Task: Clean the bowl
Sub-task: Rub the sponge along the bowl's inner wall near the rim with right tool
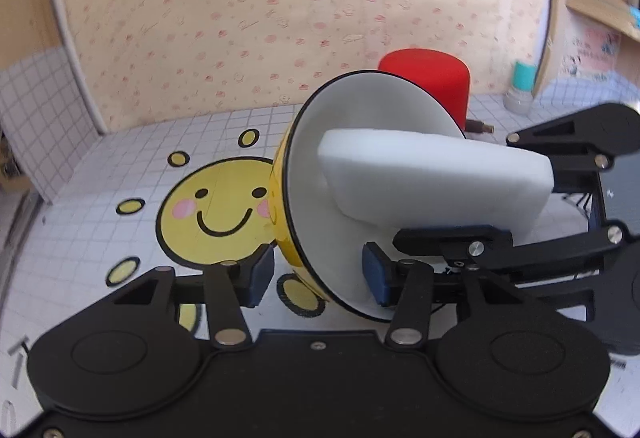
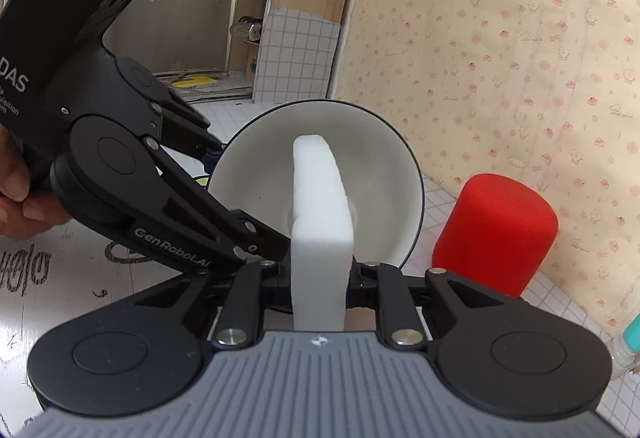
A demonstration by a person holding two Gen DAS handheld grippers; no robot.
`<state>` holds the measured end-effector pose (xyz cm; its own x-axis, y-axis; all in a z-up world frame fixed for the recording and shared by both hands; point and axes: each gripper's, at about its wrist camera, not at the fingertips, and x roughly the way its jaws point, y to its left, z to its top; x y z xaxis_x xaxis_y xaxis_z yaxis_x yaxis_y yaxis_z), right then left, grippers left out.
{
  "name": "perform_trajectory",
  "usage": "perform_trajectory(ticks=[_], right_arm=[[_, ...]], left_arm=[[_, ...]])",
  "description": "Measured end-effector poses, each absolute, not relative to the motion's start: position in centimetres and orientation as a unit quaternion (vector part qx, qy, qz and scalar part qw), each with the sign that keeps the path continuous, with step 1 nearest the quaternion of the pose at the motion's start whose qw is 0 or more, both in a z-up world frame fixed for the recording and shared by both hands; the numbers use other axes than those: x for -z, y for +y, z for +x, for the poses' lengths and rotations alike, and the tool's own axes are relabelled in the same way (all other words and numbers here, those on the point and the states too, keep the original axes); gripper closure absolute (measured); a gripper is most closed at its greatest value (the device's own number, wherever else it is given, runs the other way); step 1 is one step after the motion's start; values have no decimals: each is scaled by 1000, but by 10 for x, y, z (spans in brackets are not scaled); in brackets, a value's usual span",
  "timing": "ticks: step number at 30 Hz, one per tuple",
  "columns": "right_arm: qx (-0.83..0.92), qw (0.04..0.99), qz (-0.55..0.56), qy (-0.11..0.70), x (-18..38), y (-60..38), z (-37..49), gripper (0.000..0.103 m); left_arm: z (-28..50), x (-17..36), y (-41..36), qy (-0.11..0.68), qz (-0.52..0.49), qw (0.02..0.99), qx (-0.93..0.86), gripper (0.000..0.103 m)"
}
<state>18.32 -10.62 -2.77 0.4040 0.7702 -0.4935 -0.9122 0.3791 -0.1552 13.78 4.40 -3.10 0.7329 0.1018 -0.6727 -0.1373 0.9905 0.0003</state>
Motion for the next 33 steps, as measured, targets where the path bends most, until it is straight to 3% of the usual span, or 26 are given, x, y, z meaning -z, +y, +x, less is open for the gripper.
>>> perform_trajectory(ticks=[3, 4, 8, 11, 15, 17, 18, 28, 33], right_arm=[[-515, 816, -199, 172, 25, -111, 183, 80], [-516, 816, -199, 168, 24, -112, 182, 79], [-519, 817, -194, 159, 19, -115, 181, 58], [-523, 818, -185, 154, 15, -118, 180, 56], [-530, 817, -175, 144, 12, -120, 179, 61], [-536, 816, -165, 141, 9, -123, 180, 76], [-540, 815, -159, 138, 8, -123, 180, 77], [-518, 833, -166, 100, 5, -123, 178, 78], [-526, 820, -183, 131, 11, -115, 184, 80]], left_arm=[[138, 34, 44, 357, -36, 932, -59, 53], [138, 33, 44, 358, -36, 931, -56, 60], [137, 30, 43, 360, -25, 931, -50, 68], [136, 29, 43, 362, -8, 931, -49, 68], [136, 26, 42, 365, 22, 929, -54, 69], [137, 24, 45, 370, 28, 927, -56, 69], [137, 23, 47, 372, 30, 926, -57, 69], [135, 22, 41, 375, 50, 924, -51, 68], [136, 22, 40, 374, 56, 924, -53, 68]])
